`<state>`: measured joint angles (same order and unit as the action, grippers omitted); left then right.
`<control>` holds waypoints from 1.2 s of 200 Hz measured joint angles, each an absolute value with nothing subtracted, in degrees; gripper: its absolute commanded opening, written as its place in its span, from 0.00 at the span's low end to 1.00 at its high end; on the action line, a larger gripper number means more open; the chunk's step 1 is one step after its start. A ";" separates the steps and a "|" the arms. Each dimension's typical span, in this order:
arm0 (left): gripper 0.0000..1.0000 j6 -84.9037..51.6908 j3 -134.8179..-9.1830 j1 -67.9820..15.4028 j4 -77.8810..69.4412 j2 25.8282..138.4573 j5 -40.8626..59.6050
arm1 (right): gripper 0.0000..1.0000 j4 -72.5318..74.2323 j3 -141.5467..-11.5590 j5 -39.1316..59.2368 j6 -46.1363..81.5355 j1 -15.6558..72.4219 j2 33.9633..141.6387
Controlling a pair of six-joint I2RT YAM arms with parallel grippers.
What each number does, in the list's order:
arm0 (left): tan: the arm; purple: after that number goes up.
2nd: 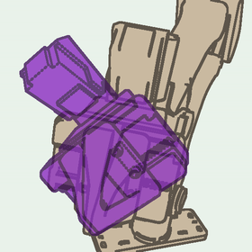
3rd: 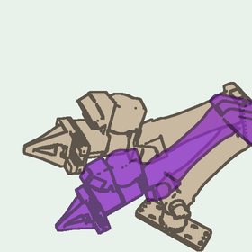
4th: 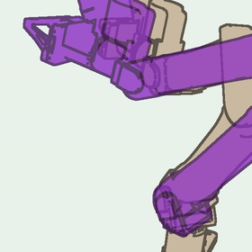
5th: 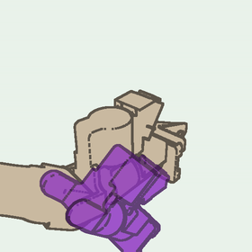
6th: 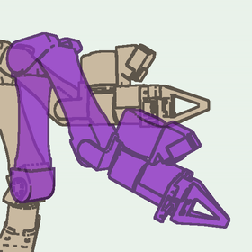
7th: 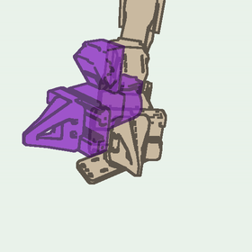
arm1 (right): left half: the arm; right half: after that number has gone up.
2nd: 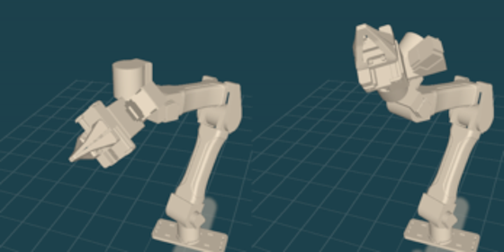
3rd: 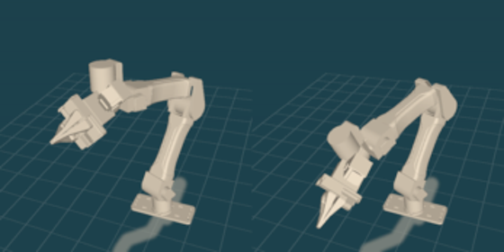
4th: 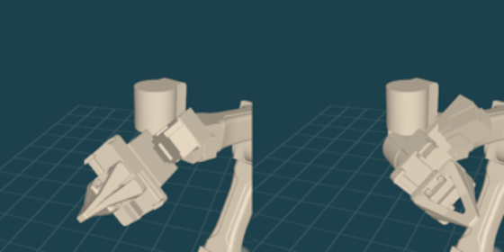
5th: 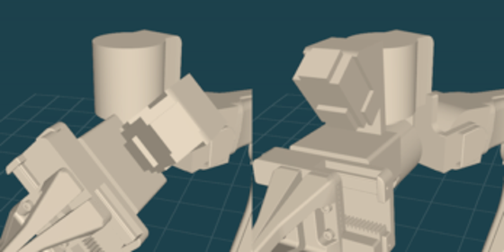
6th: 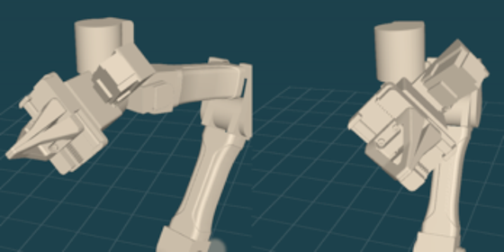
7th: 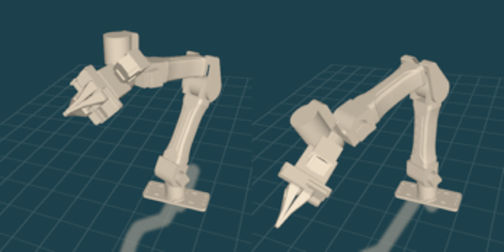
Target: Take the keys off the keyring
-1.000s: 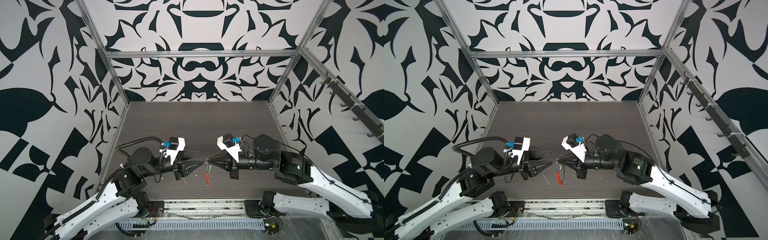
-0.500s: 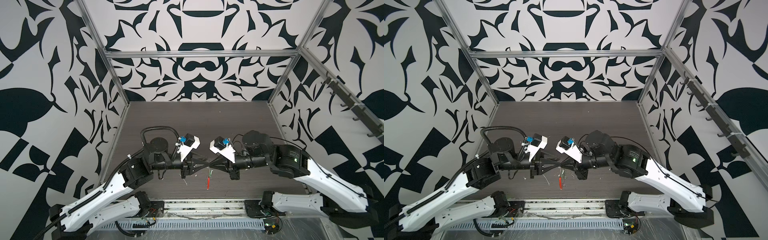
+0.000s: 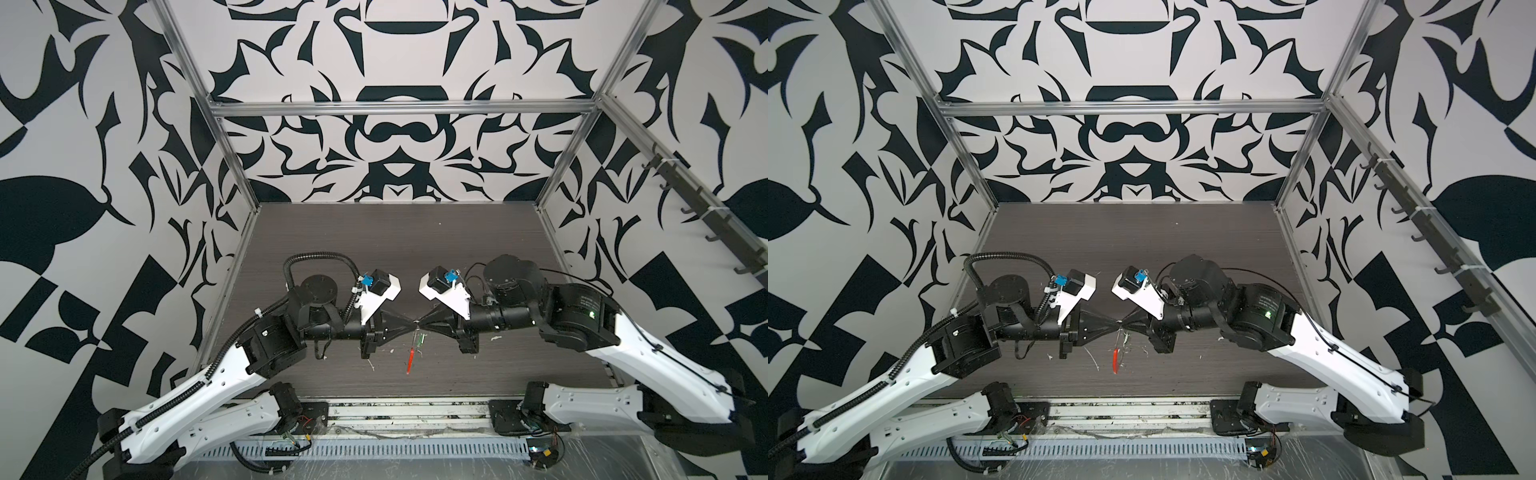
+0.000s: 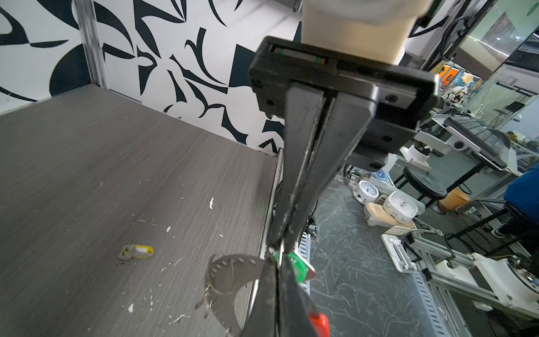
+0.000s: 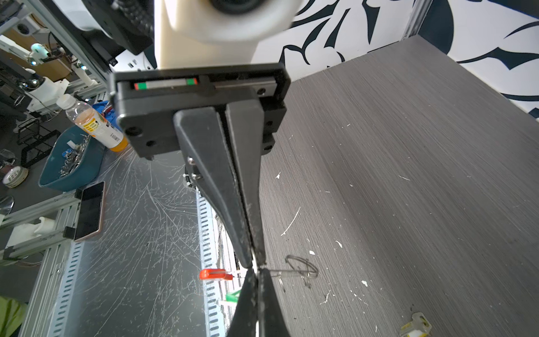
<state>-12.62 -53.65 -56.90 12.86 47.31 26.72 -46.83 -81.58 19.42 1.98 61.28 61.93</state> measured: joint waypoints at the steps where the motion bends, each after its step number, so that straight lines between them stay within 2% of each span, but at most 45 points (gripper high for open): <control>1: 0.00 -12.64 -53.58 -56.90 12.73 47.24 26.61 | 0.18 -46.81 -81.58 19.42 2.09 61.28 61.93; 16: 0.00 -12.80 -51.86 -56.90 10.33 45.82 25.56 | 0.37 -45.76 -81.36 18.90 2.90 61.28 61.67; 39: 0.00 -13.04 -49.04 -56.90 6.72 43.18 23.66 | 0.45 -41.60 -78.94 18.48 3.11 61.39 59.57; 96: 0.00 -13.30 -44.69 -56.90 -1.45 38.41 20.99 | 0.48 -28.99 -66.50 18.92 5.76 61.49 49.78; 145: 0.00 -14.09 -43.44 -56.90 -7.14 38.00 20.32 | 0.50 -19.70 -60.25 20.36 7.75 61.49 49.08; 181: 0.00 -14.72 -43.11 -56.90 -9.91 38.04 20.14 | 0.38 -16.29 -59.81 19.84 8.84 61.49 50.89; 219: 0.00 -15.20 -42.76 -56.90 -11.31 38.48 19.90 | 0.00 -14.28 -59.75 18.63 9.28 61.49 51.46; 240: 0.00 -15.53 -41.93 -56.90 -12.75 38.41 19.22 | 0.00 -13.54 -59.70 18.39 9.08 61.49 52.01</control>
<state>-15.53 -41.93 -56.90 -12.75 38.41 19.22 -13.54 -59.70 18.39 9.08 61.49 52.01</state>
